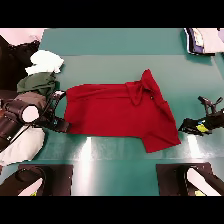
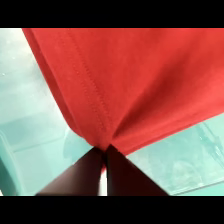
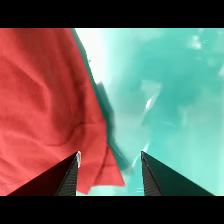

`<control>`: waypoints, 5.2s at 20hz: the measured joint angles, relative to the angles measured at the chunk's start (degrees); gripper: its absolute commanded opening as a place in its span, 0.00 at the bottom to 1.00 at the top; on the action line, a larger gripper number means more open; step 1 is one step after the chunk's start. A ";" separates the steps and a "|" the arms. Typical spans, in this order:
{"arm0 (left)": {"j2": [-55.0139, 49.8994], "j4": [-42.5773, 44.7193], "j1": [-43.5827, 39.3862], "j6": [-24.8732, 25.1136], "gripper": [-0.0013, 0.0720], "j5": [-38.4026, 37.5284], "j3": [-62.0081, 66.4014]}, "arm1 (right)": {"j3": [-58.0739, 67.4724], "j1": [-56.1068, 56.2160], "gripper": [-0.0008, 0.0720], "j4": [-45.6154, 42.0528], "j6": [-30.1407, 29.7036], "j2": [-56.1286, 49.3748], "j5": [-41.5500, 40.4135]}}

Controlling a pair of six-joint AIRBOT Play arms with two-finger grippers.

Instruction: Fold the shirts.

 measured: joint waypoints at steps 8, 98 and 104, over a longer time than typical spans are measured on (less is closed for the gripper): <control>0.04 -1.09 0.00 -0.70 0.05 -0.33 0.00 | -0.50 3.98 0.45 1.73 -0.57 -5.84 -4.24; -30.36 10.82 10.05 -0.37 0.05 18.40 30.03 | 42.23 16.17 0.03 -10.21 5.60 -30.71 -24.65; -31.78 9.40 10.19 -0.17 0.83 15.37 28.39 | 39.93 16.11 0.70 -10.49 5.31 -30.73 -23.67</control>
